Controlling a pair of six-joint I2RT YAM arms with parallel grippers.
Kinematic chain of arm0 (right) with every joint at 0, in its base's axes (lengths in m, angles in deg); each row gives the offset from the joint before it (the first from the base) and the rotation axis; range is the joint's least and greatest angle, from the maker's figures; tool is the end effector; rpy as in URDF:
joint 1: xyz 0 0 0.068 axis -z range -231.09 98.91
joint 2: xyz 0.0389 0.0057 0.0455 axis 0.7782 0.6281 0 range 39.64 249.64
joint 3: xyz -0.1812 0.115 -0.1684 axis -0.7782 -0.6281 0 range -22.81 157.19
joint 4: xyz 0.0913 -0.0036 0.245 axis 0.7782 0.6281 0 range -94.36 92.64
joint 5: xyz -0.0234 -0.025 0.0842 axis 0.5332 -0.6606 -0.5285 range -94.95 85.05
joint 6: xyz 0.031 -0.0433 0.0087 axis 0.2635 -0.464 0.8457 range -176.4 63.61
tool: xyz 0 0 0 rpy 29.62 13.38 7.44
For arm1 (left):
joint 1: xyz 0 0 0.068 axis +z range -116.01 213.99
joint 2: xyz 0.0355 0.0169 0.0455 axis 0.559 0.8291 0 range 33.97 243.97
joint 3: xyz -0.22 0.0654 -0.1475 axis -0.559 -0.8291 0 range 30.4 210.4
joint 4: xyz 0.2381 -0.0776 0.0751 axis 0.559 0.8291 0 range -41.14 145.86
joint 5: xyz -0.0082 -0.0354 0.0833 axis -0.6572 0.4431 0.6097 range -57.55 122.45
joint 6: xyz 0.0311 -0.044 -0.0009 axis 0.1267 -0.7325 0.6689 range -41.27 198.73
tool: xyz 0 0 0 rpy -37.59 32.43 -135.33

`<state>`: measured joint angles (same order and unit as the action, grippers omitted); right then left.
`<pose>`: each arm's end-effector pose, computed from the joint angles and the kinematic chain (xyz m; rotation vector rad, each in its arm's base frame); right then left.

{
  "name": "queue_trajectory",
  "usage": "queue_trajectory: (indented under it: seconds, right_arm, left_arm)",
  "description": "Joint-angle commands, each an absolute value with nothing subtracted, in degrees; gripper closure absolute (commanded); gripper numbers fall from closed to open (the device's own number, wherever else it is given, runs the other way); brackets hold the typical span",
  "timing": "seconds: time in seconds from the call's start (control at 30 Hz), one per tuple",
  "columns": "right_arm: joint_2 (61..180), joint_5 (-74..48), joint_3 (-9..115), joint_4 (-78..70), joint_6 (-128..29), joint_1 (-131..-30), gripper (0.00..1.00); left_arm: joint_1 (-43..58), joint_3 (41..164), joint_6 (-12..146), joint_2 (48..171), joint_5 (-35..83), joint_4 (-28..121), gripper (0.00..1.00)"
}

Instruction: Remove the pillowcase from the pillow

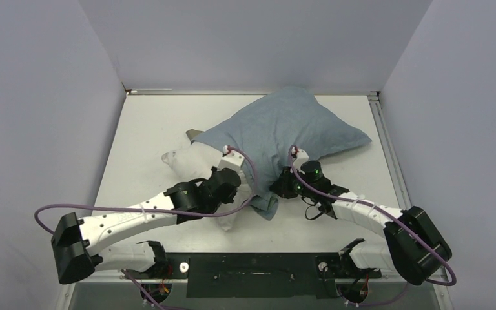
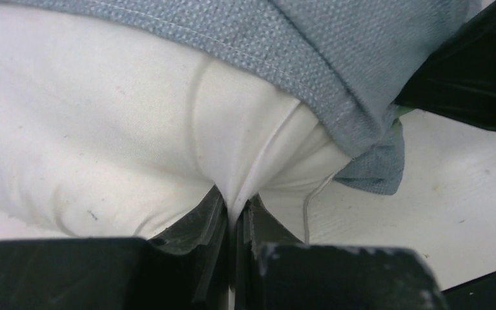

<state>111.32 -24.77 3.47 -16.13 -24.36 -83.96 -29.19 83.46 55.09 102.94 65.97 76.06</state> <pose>0.1961 0.1410 0.1722 -0.2311 2.2903 0.9968 0.1316 -0.2169 0.2796 0.4658 2.1319 -0.1714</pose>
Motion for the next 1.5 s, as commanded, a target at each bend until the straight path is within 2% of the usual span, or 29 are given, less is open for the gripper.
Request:
queue_trajectory:
  seconds: [0.0, 0.17, 0.43, 0.53, 0.7, 0.73, 0.77, 0.83, 0.87, 1.0, 1.07, 1.2, 1.33, 1.47]
  right_arm:
    - [109.34, -17.53, 8.70, -14.08, -25.97, -81.83, 0.95]
    - [104.04, -11.93, 11.90, -5.34, -24.97, -72.55, 0.95]
    - [94.60, -16.71, 11.98, 2.04, -19.69, -49.08, 0.95]
    - [94.15, -19.79, 10.96, 2.86, -19.72, -45.80, 0.95]
    - [94.27, -25.15, 8.97, 3.35, -21.59, -45.82, 0.95]
    - [94.03, -25.66, 9.02, 4.26, -22.66, -45.82, 0.95]
    - [93.49, -25.73, 9.15, 5.50, -23.66, -45.89, 0.94]
    - [92.14, -25.40, 9.84, 8.45, -25.60, -46.03, 0.86]
    - [91.07, -25.08, 10.33, 9.94, -26.53, -46.26, 0.80]
    - [87.20, -22.94, 12.69, 15.80, -28.98, -47.83, 0.52]
    - [84.85, -21.28, 14.30, 18.20, -29.90, -48.74, 0.38]
    - [80.14, -18.21, 16.80, 21.36, -31.30, -50.28, 0.19]
    - [77.57, -19.22, 18.39, 22.57, -32.97, -50.74, 0.08]
    - [77.02, -22.52, 20.00, 22.53, -34.17, -52.80, 0.01]
  left_arm:
    - [-25.10, 81.83, 53.67, 93.83, 67.07, 81.71, 1.00]
    - [-19.05, 80.83, 52.75, 84.87, 68.47, 87.10, 1.00]
    - [-9.69, 81.77, 53.94, 73.23, 68.16, 92.05, 1.00]
    - [-7.55, 80.06, 54.40, 71.28, 61.01, 90.46, 1.00]
    - [-7.49, 72.93, 55.00, 70.17, 40.20, 81.65, 1.00]
    - [-7.49, 72.42, 55.07, 70.37, 37.38, 80.68, 0.98]
    - [-7.49, 72.57, 55.04, 70.74, 35.87, 80.43, 0.88]
    - [-7.43, 74.34, 54.91, 71.61, 35.33, 80.91, 0.62]
    - [-7.41, 75.76, 55.07, 72.15, 35.62, 81.30, 0.53]
    - [-7.26, 84.51, 57.37, 76.98, 36.01, 82.30, 0.28]
    - [-6.52, 88.90, 58.10, 81.14, 39.18, 82.87, 0.19]
    - [-2.73, 94.66, 59.01, 90.24, 39.87, 79.87, 0.14]
    - [1.75, 98.03, 56.37, 99.45, 37.53, 75.91, 0.12]
    - [3.84, 96.42, 52.95, 104.79, 35.91, 72.67, 0.12]
